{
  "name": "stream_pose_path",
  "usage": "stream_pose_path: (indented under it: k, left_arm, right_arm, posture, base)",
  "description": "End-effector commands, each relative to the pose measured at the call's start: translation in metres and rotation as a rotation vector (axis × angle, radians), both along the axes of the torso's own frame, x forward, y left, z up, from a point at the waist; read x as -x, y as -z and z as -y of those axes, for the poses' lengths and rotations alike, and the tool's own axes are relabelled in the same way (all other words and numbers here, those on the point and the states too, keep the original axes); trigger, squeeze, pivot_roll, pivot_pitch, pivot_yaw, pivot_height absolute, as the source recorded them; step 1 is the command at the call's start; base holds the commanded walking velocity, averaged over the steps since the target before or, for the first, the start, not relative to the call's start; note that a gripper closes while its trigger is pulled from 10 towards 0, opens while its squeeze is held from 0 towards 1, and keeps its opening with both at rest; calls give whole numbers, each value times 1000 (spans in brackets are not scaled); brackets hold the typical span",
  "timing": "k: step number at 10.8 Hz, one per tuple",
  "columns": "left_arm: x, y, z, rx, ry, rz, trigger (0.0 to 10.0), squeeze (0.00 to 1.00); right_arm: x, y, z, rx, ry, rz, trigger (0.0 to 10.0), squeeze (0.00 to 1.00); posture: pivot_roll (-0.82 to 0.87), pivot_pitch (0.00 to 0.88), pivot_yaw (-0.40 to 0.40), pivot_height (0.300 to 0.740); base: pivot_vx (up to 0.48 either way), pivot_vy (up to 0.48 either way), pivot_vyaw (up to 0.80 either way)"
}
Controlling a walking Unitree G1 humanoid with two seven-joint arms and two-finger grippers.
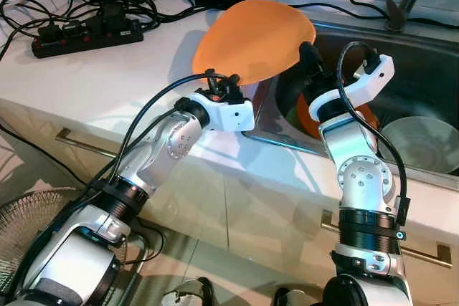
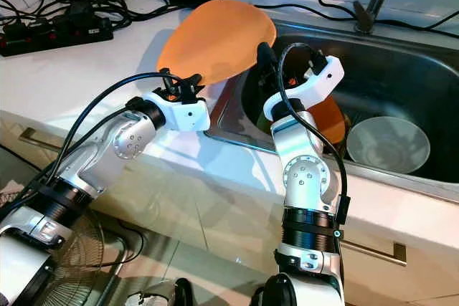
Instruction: Kitchen organization
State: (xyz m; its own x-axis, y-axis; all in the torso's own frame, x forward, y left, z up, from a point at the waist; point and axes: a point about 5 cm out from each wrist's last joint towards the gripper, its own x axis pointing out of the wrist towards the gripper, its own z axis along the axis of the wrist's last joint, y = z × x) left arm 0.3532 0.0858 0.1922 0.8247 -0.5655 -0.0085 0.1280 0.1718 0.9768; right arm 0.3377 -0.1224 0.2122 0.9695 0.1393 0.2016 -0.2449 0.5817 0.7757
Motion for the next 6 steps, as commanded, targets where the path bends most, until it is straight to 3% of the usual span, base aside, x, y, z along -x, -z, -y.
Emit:
stream_pose_path:
  k: [1,6]
  left_arm:
    - [5,17,-2,-28,7,-63,10000,0]
    - [9,14,2,-23,67,-45,10000,0]
  right_arm:
    - [-1,-5,-9,-23,-22,4,10000,0]
    - [-2,-1,-9,-25,-20,-11,10000,0]
  posture:
    - [37,94,44,740]
    - [43,102,44,740]
  base:
    - [0,0,0]
    - [0,0,0]
